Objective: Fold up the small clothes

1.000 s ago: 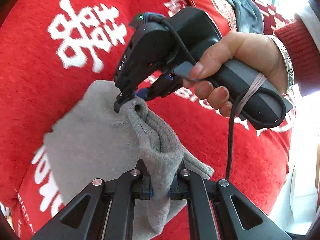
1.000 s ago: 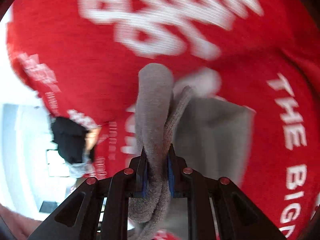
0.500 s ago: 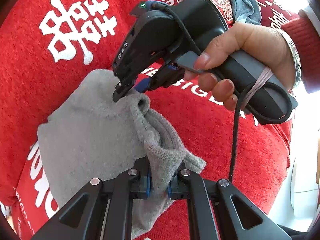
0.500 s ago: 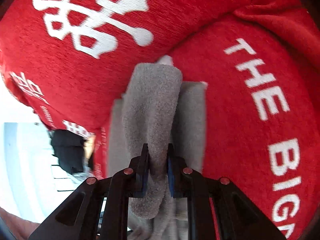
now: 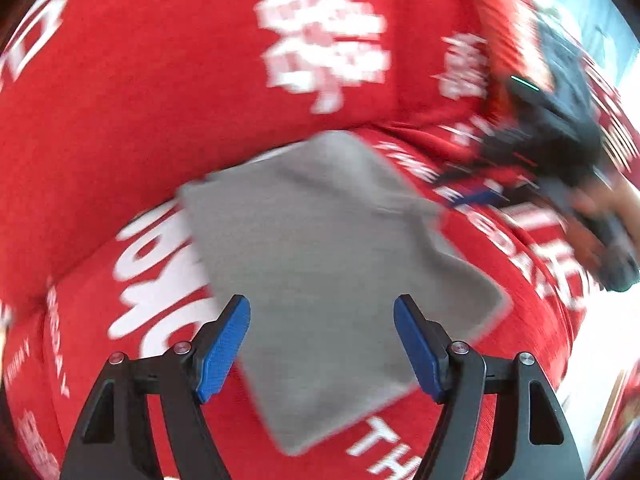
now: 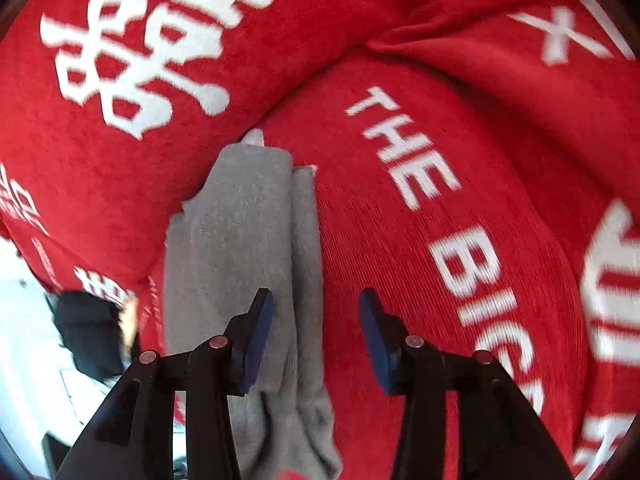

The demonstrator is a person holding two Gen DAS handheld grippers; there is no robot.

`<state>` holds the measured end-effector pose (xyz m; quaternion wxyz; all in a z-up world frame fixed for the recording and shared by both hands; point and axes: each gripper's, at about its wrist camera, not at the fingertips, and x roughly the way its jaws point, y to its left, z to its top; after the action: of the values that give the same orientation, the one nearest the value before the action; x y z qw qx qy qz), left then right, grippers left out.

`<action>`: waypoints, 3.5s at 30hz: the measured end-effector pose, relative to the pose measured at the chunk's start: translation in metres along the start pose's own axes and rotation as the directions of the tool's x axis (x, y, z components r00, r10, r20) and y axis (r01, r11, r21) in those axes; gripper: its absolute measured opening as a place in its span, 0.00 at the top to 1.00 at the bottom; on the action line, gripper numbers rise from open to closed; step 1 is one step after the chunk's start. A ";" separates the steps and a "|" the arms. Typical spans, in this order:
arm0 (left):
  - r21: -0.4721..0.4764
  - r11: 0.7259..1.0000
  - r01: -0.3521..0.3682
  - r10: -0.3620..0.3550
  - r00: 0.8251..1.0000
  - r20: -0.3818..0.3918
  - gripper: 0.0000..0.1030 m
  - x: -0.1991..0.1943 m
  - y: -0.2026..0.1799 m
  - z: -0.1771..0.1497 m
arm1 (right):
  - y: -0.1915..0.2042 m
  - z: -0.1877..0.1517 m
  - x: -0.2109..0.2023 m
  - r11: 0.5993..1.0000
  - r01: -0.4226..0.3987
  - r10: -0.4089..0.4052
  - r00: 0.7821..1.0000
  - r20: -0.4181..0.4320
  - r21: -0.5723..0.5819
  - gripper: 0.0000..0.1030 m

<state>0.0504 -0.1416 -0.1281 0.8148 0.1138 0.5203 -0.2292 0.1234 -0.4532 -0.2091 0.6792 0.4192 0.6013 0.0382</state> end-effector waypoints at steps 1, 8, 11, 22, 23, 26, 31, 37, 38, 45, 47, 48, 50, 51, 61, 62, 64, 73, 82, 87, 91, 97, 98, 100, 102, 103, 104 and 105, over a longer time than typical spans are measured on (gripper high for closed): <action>-0.047 0.999 -0.014 0.014 1.000 -0.013 0.28 0.006 0.014 0.004 | 0.000 -0.004 -0.006 1.000 -0.008 0.008 1.000 0.000 0.006 0.52; -0.261 0.965 -0.034 0.001 0.992 -0.125 0.28 0.060 0.078 0.019 | 0.025 -0.042 -0.016 0.997 -0.066 0.064 0.997 -0.041 -0.042 0.52; -0.255 0.966 -0.037 -0.004 0.987 -0.158 0.27 0.079 0.078 0.016 | 0.040 -0.059 -0.006 0.992 -0.096 0.088 0.992 -0.095 -0.086 0.52; -0.170 0.985 -0.028 0.004 0.990 -0.138 0.23 0.071 0.072 0.004 | 0.041 -0.100 0.007 0.991 -0.021 -0.002 0.986 -0.170 -0.133 0.94; -0.172 0.984 -0.033 0.010 0.990 -0.138 0.23 0.070 0.072 0.004 | 0.031 -0.103 0.013 0.988 0.032 -0.057 0.984 -0.169 -0.148 0.94; -0.190 0.982 -0.014 -0.013 0.990 -0.141 0.23 0.058 0.076 0.001 | 0.013 -0.103 0.021 0.995 -0.007 -0.009 0.987 -0.158 -0.101 0.97; -0.252 0.967 0.049 -0.096 0.980 -0.176 0.23 0.029 0.080 -0.026 | 0.024 -0.104 0.021 0.989 0.023 -0.044 0.989 -0.142 -0.143 0.96; -0.213 0.977 0.009 -0.069 0.959 -0.276 0.23 0.036 0.066 -0.074 | 0.022 -0.103 0.017 0.995 0.014 -0.027 0.991 -0.132 -0.100 0.92; -0.222 0.975 0.007 -0.071 0.957 -0.281 0.23 0.041 0.067 -0.080 | 0.022 -0.104 0.018 0.995 0.014 -0.027 0.991 -0.128 -0.097 0.92; -0.293 0.956 0.026 -0.117 0.948 -0.296 0.23 0.042 0.074 -0.083 | 0.022 -0.111 0.012 0.991 0.050 -0.066 0.990 -0.127 -0.123 0.92; -0.288 0.957 0.018 -0.111 0.945 -0.308 0.23 0.040 0.073 -0.082 | 0.024 -0.111 0.011 0.991 0.060 -0.075 0.989 -0.124 -0.118 0.89; -0.291 0.957 0.015 -0.110 0.944 -0.313 0.23 0.037 0.072 -0.081 | 0.026 -0.112 0.008 0.991 0.067 -0.081 0.989 -0.121 -0.112 0.89; -0.300 0.954 0.009 -0.110 0.941 -0.319 0.23 0.036 0.073 -0.080 | 0.027 -0.113 0.003 0.991 0.078 -0.090 0.990 -0.111 -0.105 0.83; -0.305 0.952 0.007 -0.110 0.941 -0.322 0.23 0.035 0.073 -0.078 | 0.028 -0.114 0.001 0.991 0.083 -0.094 0.990 -0.107 -0.102 0.80; -0.314 0.949 -0.003 -0.110 0.933 -0.341 0.23 0.034 0.070 -0.071 | 0.030 -0.116 -0.011 0.991 0.107 -0.115 0.989 -0.097 -0.082 0.52; -0.311 0.951 -0.006 -0.105 0.934 -0.341 0.23 0.035 0.070 -0.070 | 0.030 -0.115 -0.011 0.991 0.106 -0.114 0.989 -0.095 -0.080 0.51; -0.302 0.953 -0.011 -0.097 0.935 -0.341 0.23 0.036 0.069 -0.068 | 0.029 -0.113 -0.012 0.991 0.107 -0.114 0.989 -0.093 -0.075 0.51; -0.274 0.961 -0.034 -0.065 0.937 -0.344 0.01 0.041 0.062 -0.059 | 0.024 -0.106 -0.014 0.992 0.113 -0.118 0.989 -0.088 -0.057 0.44; -0.403 0.915 0.005 -0.143 0.939 -0.314 0.01 0.044 0.081 -0.041 | 0.023 -0.075 -0.022 0.995 0.089 -0.091 0.995 -0.036 -0.044 0.37; -0.441 0.898 0.010 -0.152 0.946 -0.287 0.01 0.052 0.093 -0.030 | 0.029 -0.026 -0.011 0.999 0.029 -0.028 1.000 0.002 -0.043 0.37; -0.486 0.872 0.061 -0.205 0.946 -0.250 0.01 0.057 0.096 -0.023 | 0.026 0.007 0.017 1.000 -0.019 0.019 0.998 -0.054 0.001 0.39; -0.525 0.846 0.086 -0.232 0.948 -0.219 0.01 0.065 0.095 -0.009 | 0.026 0.013 0.028 0.999 -0.010 0.008 0.997 -0.082 -0.032 0.92; -0.531 0.843 0.088 -0.234 0.948 -0.216 0.01 0.066 0.096 -0.007 | 0.024 0.013 0.027 1.000 -0.008 0.006 0.997 -0.081 -0.028 0.91; -0.538 0.838 0.089 -0.236 0.948 -0.212 0.01 0.072 0.091 0.000 | 0.017 0.016 0.024 1.000 0.004 -0.004 0.997 -0.076 -0.012 0.92; -0.539 0.838 0.087 -0.235 0.949 -0.211 0.01 0.075 0.091 0.002 | 0.010 0.018 0.019 1.000 0.030 -0.030 0.997 -0.066 -0.009 0.92; -0.538 0.839 0.086 -0.234 0.949 -0.212 0.01 0.074 0.091 0.001 | 0.006 0.019 0.015 0.999 0.040 -0.040 0.997 -0.062 -0.004 0.92; -0.536 0.840 0.086 -0.233 0.948 -0.215 0.01 0.075 0.090 0.001 | 0.002 0.020 0.013 1.000 0.029 -0.029 0.997 -0.069 0.006 0.92; -0.534 0.842 0.083 -0.232 0.948 -0.219 0.01 0.076 0.089 0.001 | -0.004 0.019 0.010 1.000 0.001 0.001 0.996 -0.084 0.025 0.91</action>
<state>0.1221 -0.0837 -0.2004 0.7132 -0.1224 0.6779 -0.1295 0.1404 -0.4604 -0.2211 0.6480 0.4259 0.6296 0.0482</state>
